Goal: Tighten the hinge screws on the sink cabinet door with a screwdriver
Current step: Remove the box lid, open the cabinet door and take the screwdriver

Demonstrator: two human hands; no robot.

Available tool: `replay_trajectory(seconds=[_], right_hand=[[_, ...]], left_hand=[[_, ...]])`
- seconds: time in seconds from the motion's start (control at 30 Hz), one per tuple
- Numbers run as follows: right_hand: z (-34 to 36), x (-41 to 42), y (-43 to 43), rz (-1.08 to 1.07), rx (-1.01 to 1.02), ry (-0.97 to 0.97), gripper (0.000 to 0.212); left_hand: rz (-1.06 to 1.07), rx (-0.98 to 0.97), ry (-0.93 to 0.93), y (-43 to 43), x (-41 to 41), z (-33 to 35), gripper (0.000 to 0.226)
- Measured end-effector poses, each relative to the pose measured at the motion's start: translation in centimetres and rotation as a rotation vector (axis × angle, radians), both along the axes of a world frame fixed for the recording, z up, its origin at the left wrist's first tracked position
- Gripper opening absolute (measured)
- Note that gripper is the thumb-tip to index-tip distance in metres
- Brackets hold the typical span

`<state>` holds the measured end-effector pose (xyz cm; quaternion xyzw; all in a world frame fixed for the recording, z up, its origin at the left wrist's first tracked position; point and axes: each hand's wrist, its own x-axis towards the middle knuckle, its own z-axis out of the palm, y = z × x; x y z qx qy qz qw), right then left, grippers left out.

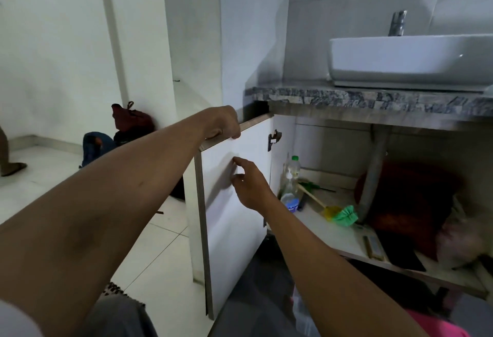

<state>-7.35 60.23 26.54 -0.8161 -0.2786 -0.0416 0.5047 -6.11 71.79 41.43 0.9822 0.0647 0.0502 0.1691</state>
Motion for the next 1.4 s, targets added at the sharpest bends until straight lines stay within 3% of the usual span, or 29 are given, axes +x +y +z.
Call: replay_trajectory(seconds=[0.07, 0.27, 0.43, 0.53, 0.67, 0.8, 0.93, 1.23, 1.4], right_hand=[[-0.2, 0.1, 0.4, -0.005, 0.028, 0.005, 0.05], [-0.6, 0.7, -0.4, 0.014, 0.007, -0.024, 0.053], [-1.2, 1.6, -2.7, -0.036, -0.004, 0.019, 0.054], [-1.8, 2.4, -5.3, -0.088, -0.006, 0.036, 0.054], [-2.9, 3.8, -10.3, -0.199, -0.005, 0.112, 0.052], [-4.3, 4.4, -15.7, -0.302, -0.092, 0.053, 0.046], [-6.1, 5.1, -20.9, -0.419, -0.21, 0.02, 0.044], [-13.4, 5.0, -28.8, -0.552, -0.407, 0.173, 0.052], [-19.1, 5.9, -31.0, -0.565, -0.434, 0.257, 0.049]], left_hand=[[-0.001, 0.053, -0.015, 0.1, 0.0, 0.0, 0.002], [-0.003, 0.152, -0.057, -0.5, 0.3, -0.4, 0.025], [0.05, 0.334, -0.152, -2.0, -0.2, -1.9, 0.008], [0.049, 0.53, -0.279, -3.6, 0.0, -2.9, 0.034], [-0.058, 0.605, -0.359, -7.3, 1.5, -4.2, 0.042], [-0.169, 0.55, -0.346, -10.9, 3.5, -6.5, 0.055], [-0.244, 0.443, -0.322, -14.6, 5.3, -10.7, 0.051], [-0.388, 0.354, -0.13, -20.2, 7.0, -22.4, 0.044], [-0.438, 0.288, -0.004, -22.1, 9.3, -28.9, 0.053]])
